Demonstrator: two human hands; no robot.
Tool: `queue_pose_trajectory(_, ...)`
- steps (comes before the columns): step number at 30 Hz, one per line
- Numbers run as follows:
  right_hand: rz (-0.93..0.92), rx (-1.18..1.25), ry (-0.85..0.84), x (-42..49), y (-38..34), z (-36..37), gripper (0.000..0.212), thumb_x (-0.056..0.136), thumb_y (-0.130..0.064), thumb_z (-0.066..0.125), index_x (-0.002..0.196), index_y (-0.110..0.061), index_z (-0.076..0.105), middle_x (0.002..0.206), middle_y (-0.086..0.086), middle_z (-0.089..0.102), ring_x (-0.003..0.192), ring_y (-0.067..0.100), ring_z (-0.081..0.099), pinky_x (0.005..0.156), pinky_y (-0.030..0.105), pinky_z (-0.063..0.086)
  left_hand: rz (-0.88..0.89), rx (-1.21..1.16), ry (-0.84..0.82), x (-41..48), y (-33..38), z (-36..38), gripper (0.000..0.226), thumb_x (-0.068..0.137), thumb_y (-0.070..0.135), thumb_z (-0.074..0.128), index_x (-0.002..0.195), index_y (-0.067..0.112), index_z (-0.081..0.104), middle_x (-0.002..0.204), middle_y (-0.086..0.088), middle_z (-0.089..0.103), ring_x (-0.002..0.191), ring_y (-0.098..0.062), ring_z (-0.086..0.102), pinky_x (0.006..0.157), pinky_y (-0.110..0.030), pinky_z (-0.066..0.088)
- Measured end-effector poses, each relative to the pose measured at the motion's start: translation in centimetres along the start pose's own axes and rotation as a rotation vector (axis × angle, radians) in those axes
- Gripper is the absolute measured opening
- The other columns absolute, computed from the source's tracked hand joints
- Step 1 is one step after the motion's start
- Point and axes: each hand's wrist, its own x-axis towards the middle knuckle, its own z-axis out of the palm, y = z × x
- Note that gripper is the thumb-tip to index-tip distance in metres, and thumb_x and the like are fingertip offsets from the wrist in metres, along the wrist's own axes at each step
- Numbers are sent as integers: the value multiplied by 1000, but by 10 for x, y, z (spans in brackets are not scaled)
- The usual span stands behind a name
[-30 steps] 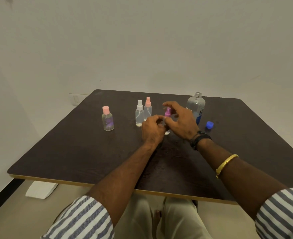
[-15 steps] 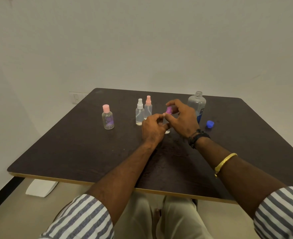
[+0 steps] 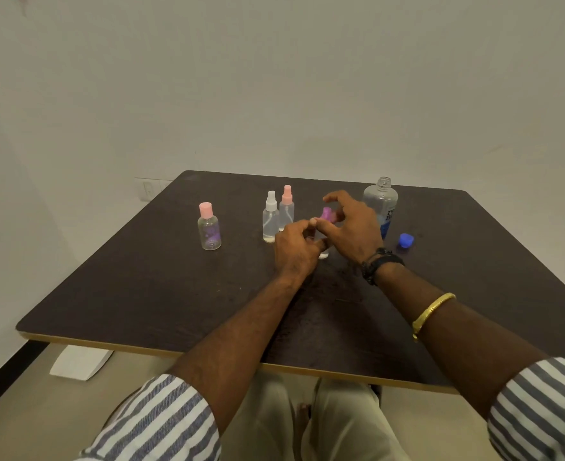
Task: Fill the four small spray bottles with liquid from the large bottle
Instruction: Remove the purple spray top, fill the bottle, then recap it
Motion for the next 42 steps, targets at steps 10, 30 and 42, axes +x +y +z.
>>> queue_pose_trajectory(10,-9,116,21,-2,0,-3,49,87,-27,77,132,-21,60,90,-6,69,88,9,66,82,26,52,1,-3,7,2,-1,2,31,76,37,86,95,14,77,78,2,73,70,-12,67,62,-22,54)
queue_pose_trajectory(30,64,230,6,-1,-2,-1,34,85,-12,78,111,-22,58,82,-3,72,80,11,71,73,30,59,20,46,12,5,-5,4,42,74,44,85,101,14,74,84,5,72,71,-4,65,61,-17,50)
queue_pose_trajectory(42,64,380,4,-5,-2,5,52,81,-36,83,125,-22,59,100,-8,72,92,0,69,73,9,52,16,29,24,2,-8,-12,35,77,42,84,98,16,73,87,3,72,78,-10,68,65,-20,53)
